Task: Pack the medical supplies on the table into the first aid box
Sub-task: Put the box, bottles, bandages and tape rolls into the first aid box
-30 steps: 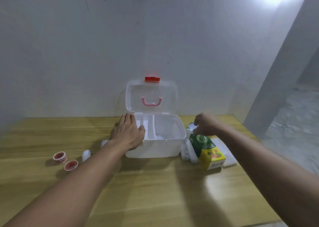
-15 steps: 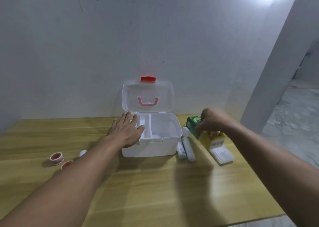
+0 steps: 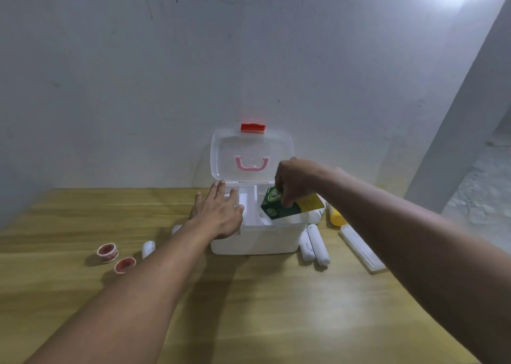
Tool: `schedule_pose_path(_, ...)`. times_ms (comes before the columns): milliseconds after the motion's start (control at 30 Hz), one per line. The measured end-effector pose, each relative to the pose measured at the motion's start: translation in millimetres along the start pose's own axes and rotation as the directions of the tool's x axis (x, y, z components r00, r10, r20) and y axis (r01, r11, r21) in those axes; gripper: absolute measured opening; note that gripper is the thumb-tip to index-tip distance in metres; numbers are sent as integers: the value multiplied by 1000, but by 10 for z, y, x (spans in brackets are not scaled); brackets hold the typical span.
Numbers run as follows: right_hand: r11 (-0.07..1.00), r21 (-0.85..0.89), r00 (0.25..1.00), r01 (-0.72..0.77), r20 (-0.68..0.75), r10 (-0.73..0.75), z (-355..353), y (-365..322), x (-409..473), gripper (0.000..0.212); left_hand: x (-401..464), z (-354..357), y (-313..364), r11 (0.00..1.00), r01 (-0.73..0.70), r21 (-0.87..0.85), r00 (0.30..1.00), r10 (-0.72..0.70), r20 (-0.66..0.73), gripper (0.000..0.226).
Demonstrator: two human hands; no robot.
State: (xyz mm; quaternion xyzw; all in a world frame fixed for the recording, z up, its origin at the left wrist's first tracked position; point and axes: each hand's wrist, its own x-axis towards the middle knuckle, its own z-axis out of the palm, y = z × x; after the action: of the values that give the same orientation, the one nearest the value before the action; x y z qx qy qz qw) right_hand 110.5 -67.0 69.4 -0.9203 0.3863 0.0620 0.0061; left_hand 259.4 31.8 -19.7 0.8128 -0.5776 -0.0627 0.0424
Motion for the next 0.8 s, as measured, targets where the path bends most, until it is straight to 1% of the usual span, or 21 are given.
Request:
schedule_pose_path(133,997,34,996,72,50,-74,202,-117,141,45,-7,8,6,1000,5,-5,1000,-5,-9,59)
schedule_pose_path(333,988,86,991,132,6,-133,299,-120,196,48,-2,7,3,1000,1,-18,1000,-1,2,59)
schedule_pose_path(400,992,26,993,120,11,-121,263,-74,164,53,-2,9,3,1000,1,-19,1000,-1,1,59)
schedule_pose_path(467,992,-74,995,101,22,-100,221,-25,128,53,-4,4,9,1000,1,-19,1000,-1,0,59)
schedule_pose_path(500,992,-91,996,89,29,-87,200,-5,113,52,-6,-1,11,1000,1,-18,1000,-1,-1,59)
schedule_pose_path(600,998,-4,997,61,45,-61,176,39,111,52,-13,-6,17,1000,4,-8,1000,-4,2,59)
schedule_pose_path(667,997,48,997,66,44,-68,215,43,127,58,-16,-3,16,1000,7,-8,1000,-7,8,59)
schedule_pose_path(733,994,84,997,68,43,-71,319,34,165,64,-16,-6,14,1000,8,-11,1000,-8,15,58)
schedule_pose_path(800,994,96,998,60,20,-62,454,31,213,65,-8,-10,13,1000,9,-13,1000,-9,20,58)
